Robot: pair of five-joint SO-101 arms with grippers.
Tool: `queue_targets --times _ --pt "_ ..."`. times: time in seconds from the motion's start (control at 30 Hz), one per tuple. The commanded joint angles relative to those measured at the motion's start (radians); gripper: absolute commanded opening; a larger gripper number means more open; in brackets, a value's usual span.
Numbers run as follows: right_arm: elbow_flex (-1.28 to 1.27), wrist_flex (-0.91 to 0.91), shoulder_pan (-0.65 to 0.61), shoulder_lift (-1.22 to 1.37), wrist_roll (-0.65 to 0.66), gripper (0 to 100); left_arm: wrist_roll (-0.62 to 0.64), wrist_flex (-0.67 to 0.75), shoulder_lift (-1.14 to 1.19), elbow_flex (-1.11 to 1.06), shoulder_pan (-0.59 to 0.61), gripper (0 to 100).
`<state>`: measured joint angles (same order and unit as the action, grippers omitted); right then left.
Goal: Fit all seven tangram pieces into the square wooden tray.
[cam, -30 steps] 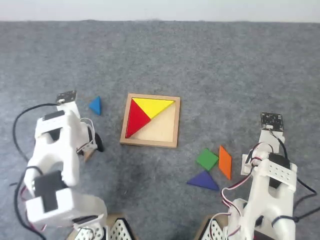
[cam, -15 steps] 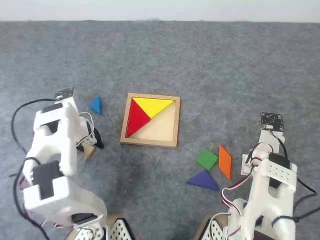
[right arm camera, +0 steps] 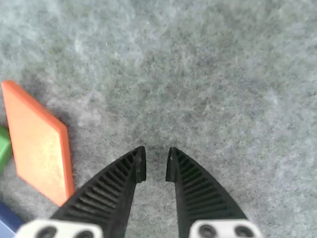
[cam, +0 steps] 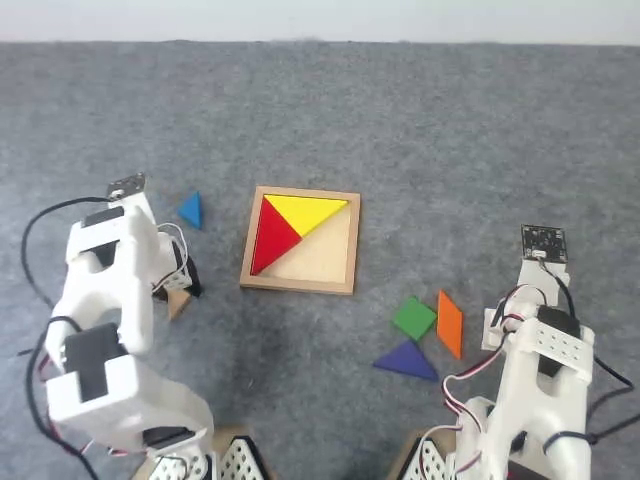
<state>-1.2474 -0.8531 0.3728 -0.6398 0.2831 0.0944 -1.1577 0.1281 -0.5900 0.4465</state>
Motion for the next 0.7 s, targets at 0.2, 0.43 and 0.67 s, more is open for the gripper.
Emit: queue_targets --times 0.2,0.43,0.67 --pt "0.009 0.005 -0.002 -0.001 0.012 8.4 -0.058 -0.003 -0.011 0.002 0.008 19" --pt "0.009 0.005 -0.002 -0.001 0.012 8.4 -0.063 -0.003 -0.011 0.002 0.008 14" --pt "0.009 0.005 -0.002 -0.001 0.012 8.4 -0.094 -0.006 -0.015 -0.008 0.008 13"
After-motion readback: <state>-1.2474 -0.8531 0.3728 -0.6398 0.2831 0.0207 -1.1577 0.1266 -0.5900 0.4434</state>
